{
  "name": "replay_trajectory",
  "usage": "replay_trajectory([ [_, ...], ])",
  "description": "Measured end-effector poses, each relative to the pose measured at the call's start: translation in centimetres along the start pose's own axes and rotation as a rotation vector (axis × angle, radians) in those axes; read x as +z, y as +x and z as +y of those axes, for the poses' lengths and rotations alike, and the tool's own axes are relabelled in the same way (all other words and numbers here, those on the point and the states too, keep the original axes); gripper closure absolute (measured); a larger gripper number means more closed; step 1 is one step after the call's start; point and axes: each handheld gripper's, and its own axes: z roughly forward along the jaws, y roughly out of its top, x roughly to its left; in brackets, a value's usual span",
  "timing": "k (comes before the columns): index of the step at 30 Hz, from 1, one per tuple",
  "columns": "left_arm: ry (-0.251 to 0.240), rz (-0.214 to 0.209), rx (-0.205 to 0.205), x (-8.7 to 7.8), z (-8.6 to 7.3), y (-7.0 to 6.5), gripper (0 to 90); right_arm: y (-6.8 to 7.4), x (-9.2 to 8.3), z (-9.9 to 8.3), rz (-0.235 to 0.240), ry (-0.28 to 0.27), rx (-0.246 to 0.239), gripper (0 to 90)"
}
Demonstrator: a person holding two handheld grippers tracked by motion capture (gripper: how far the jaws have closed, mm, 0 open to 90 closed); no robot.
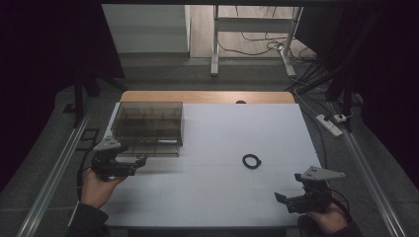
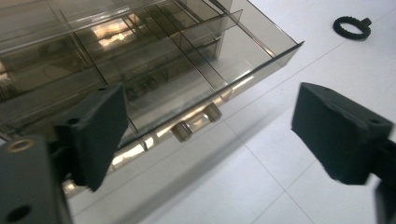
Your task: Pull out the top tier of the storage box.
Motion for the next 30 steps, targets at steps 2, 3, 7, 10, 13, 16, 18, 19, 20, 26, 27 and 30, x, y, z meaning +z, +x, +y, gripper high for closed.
replay_trajectory([
  [2, -0.007, 0.002, -0.009, -0.3, -0.4, -0.4, 7.3, 0.0, 0.0, 0.0, -0.003, -0.003, 0.003, 0.0],
  [3, -0.007, 0.002, -0.009, -0.3, -0.4, -0.4, 6.4, 0.0, 0.0, 0.0, -0.003, -0.003, 0.003, 0.0],
  [7, -0.012, -0.009, -0.016, -0.8, -1.2, -1.3, 3.3, -0.1, -0.1, 0.0, -0.001, -0.008, 0.013, 0.0],
  [10, -0.014, -0.006, -0.018, -1.2, -1.6, -1.8, 1.3, -0.1, -0.1, 0.0, -0.004, -0.010, 0.010, 0.0],
  [13, -0.022, -0.005, -0.023, -1.5, -1.9, -2.1, 0.3, -0.1, -0.1, 0.0, -0.006, -0.012, 0.014, 0.0],
  [16, -0.031, -0.019, -0.039, -2.1, -2.5, -2.4, 0.1, -0.1, -0.2, 0.0, -0.016, -0.020, 0.021, 0.0],
  [18, -0.035, -0.023, -0.045, -2.2, -2.7, -2.5, 0.0, -0.2, -0.3, 0.0, -0.021, -0.024, 0.026, 0.0],
  [19, -0.040, -0.024, -0.051, -2.4, -2.9, -2.5, 0.0, -0.2, -0.3, 0.0, -0.027, -0.027, 0.034, 0.0],
  [20, -0.043, -0.030, -0.057, -2.6, -3.0, -2.5, 0.0, -0.2, -0.3, -0.1, -0.029, -0.029, 0.038, 0.0],
  [26, -0.042, -0.019, -0.060, -3.4, -3.9, -3.1, 0.0, -0.5, -0.5, -0.1, -0.048, -0.039, 0.043, 0.0],
  [27, -0.035, -0.013, -0.060, -3.4, -4.0, -3.2, 0.0, -0.5, -0.5, -0.1, -0.050, -0.041, 0.046, 0.0],
  [30, -0.012, -0.006, -0.061, -3.6, -4.6, -3.6, 0.0, -0.6, -0.6, -0.2, -0.058, -0.045, 0.053, 0.0],
])
